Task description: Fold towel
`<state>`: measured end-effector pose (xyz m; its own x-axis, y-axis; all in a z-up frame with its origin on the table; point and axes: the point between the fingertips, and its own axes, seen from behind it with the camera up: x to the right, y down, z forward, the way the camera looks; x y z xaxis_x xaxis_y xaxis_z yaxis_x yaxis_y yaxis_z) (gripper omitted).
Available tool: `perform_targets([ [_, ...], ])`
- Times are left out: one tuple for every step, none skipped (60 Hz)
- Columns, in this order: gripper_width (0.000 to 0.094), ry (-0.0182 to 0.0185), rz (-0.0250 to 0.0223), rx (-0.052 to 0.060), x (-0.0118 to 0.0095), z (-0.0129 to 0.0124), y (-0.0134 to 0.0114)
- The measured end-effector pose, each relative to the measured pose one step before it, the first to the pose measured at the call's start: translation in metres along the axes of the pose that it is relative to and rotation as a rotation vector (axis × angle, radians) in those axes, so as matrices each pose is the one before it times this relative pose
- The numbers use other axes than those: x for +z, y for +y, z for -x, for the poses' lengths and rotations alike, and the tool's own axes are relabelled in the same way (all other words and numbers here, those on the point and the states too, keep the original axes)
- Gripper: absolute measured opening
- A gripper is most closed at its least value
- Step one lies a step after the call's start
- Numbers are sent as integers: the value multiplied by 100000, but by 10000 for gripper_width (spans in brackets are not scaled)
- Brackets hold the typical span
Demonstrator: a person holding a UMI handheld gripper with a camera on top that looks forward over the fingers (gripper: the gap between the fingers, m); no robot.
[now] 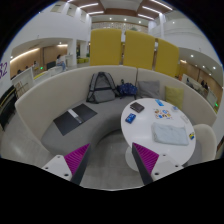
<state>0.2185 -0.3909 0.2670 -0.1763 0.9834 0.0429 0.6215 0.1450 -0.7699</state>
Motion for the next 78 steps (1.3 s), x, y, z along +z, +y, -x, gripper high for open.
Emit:
perform_targets([
  [868,323,-226,571,-17,-76,-57],
  [869,337,-374,512,3,-97,-105],
  [867,347,-294,404,711,-417,-80],
  [866,401,-166,258,96,-172,-69],
  [868,502,-21,182,113,-221,-49],
  [868,598,47,181,178,-252,-26],
  [870,589,18,85,198,-322,-46],
  [869,674,-100,65,215,-373,-77],
  [868,543,-206,31,-68,-570,-76],
  [870,959,-195,93,417,-328,-12],
  [868,805,3,202,203,-396,-44],
  [870,734,223,246,260,-347,2],
  [870,660,248,313,249,-352,27],
  [870,676,229,417,277,-389,23],
  [867,785,234,580,263,-397,24],
  [866,730,187,731,103,-732,102],
  [867,965,123,729,196,-461,93],
  [870,877,169,666,226,-413,30],
  [870,727,120,588,247,-409,33],
  [871,637,11,438,297,-438,-9],
  [871,703,-35,388,182,-351,31],
  [870,739,-15,262,266,-465,-14],
  [867,827,30,167,260,-528,7],
  [867,932,48,84,288,-584,50],
  [867,672,-67,47,507,-832,67],
  [864,787,-104,29,348,-562,4],
  [871,769,-109,65,393,-538,3],
  [872,842,-68,79,385,-582,25],
  [873,878,-44,75,413,-545,58],
  [871,822,-125,45,23,-368,-5],
  [870,602,-180,114,378,-482,-13],
  [871,415,-258,183,413,-441,-11],
  [871,425,-144,180,414,-405,11],
  [870,527,-6,111,445,-450,68],
  [870,576,40,93,461,-478,95],
  [869,572,8,179,484,-447,92],
  [871,481,-31,326,492,-460,102],
  [871,364,26,297,669,-478,192],
  [870,255,-26,348,553,-372,100],
  [870,207,0,364,530,-425,116],
  [872,158,14,494,554,-359,88],
  [871,21,118,585,623,-354,146],
  [870,-73,171,606,632,-272,123],
  [871,-229,-39,555,754,-201,129],
  [870,-291,-214,489,690,-238,35],
  [870,-289,-323,465,738,-216,-14],
  [871,-258,-319,416,754,-260,-26],
  [873,-72,-229,298,758,-281,8],
  [871,147,-225,134,813,-311,4],
  [867,250,-101,-41,843,-314,30],
  [869,249,51,-187,854,-324,74],
  [868,245,179,-182,892,-300,75],
  [869,262,126,-43,936,-317,53],
  [869,282,51,86,961,-300,36],
  [867,236,-55,74,958,-255,10],
  [869,106,-128,-3,974,-262,-18],
  [870,-44,-90,-100,1005,-213,3],
  [870,-5,95,-195,1137,-167,56],
  [868,-114,191,-347,937,-173,57],
  [870,27,142,-418,966,-182,62],
  [868,69,93,-337,967,-233,42],
  [870,152,-36,-203,961,-243,5],
  [870,180,-128,-132,962,-215,-19],
  [869,182,-197,-192,935,-202,-50],
  [868,40,-152,-246,826,-252,-9],
  [869,40,55,-294,970,-72,-38],
  [871,-36,254,-181,913,-104,19],
  [869,-76,402,-147,942,-83,51],
  [866,-199,402,24,843,-41,81],
  [867,-252,276,123,850,-18,65],
  [867,-267,130,121,834,14,42],
  [868,-211,212,-5,803,-30,44],
  [870,-162,429,-100,733,-39,127],
  [870,-204,483,-4,684,-18,211],
  [869,-112,624,53,689,-43,171],
  [870,-183,555,145,647,-22,184],
  [871,-286,671,185,504,-13,133],
  [868,-139,618,194,528,-36,200],
])
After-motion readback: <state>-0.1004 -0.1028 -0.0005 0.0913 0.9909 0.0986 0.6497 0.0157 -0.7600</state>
